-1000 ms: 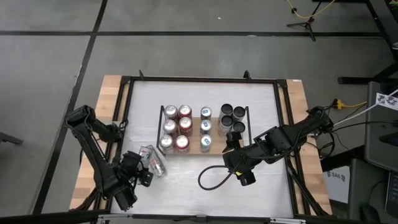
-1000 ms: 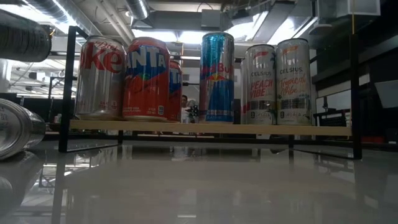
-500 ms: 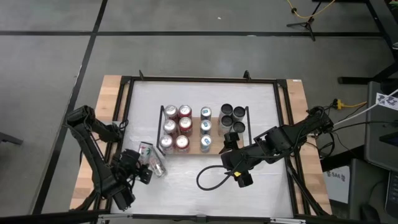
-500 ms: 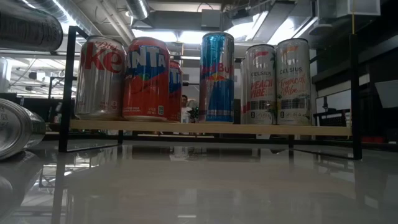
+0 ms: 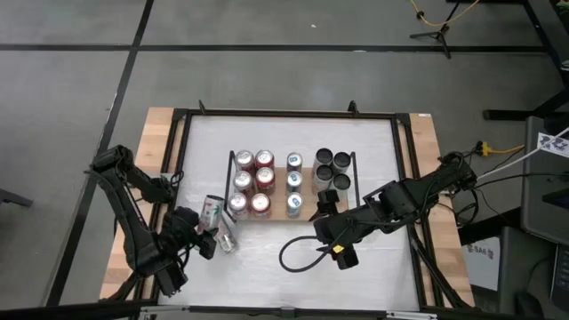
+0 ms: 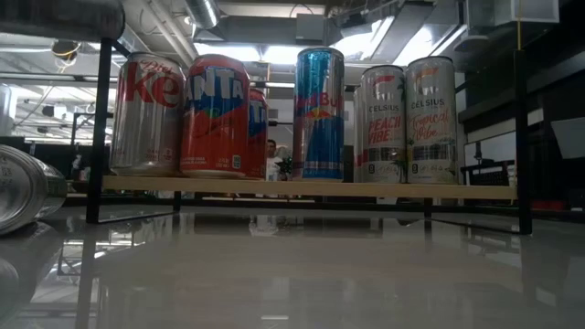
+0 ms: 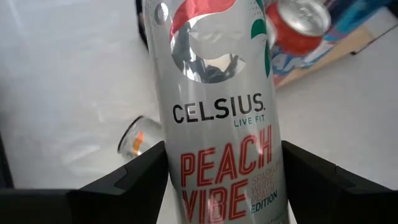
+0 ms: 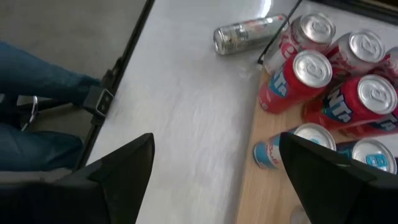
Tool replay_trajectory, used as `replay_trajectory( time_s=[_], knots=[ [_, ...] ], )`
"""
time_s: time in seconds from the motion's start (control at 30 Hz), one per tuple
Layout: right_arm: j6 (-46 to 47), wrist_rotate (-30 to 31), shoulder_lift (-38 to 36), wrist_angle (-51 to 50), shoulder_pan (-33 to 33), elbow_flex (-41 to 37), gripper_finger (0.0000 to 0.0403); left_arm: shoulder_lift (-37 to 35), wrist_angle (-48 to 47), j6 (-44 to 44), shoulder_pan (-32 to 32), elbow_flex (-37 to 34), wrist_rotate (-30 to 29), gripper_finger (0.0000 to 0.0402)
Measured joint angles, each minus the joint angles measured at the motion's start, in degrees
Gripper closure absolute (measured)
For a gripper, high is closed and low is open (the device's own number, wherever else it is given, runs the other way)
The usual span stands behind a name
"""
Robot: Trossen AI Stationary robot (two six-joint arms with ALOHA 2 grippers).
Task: Place canned beverage on shelf
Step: Put the white-pink soda can on the shelf aligned with the other white-pink soda can
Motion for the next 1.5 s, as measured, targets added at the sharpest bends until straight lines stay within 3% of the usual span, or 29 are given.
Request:
replay_trajectory(
  time_s=[0.27, 0.47, 0.6, 0.73, 0.93, 1.13, 1.37, 1.5],
  knots=[
    [0.0, 0.7, 0.0, 2.4, 0.0, 0.0, 0.0063, -2.6, 0.1, 3.0, 0.0, 0.0, -3.6, 0.0141],
    [9.0, 8.5, 0.0, 4.7, -0.5, 0.0, 0.0063, -2.9, 2.6, 9.2, 0.1, 0.0, -16.7, 0.0141],
    [19.6, 11.7, 0.0, 6.6, -2.5, 0.0, 0.0063, -2.9, 10.4, 21.1, 1.6, 0.0, -25.5, 0.0141],
    [30.5, 11.9, 0.0, 9.6, -5.1, 0.0, 0.0063, -2.3, 21.2, 38.4, 4.4, 0.0, -28.8, 0.0141],
    [44.5, 5.9, 0.0, 13.1, -9.3, 0.0, 0.0063, 0.7, 36.2, 62.1, 8.6, 0.0, -30.1, 0.0141],
    [57.2, -2.2, 0.0, 14.0, -11.6, 0.0, 0.0063, 5.1, 47.3, 78.9, 11.7, 0.0, -31.5, 0.0141],
    [64.2, -3.1, 0.2, 14.1, -11.6, 0.0, 0.0063, 8.1, 55.9, 88.9, 14.5, 0.0, -30.9, 0.0141],
    [64.2, -4.0, 1.5, 14.0, -11.6, 0.0, 0.0063, 8.4, 59.5, 92.0, 16.2, 0.0, -27.3, 0.0141]
  ],
)
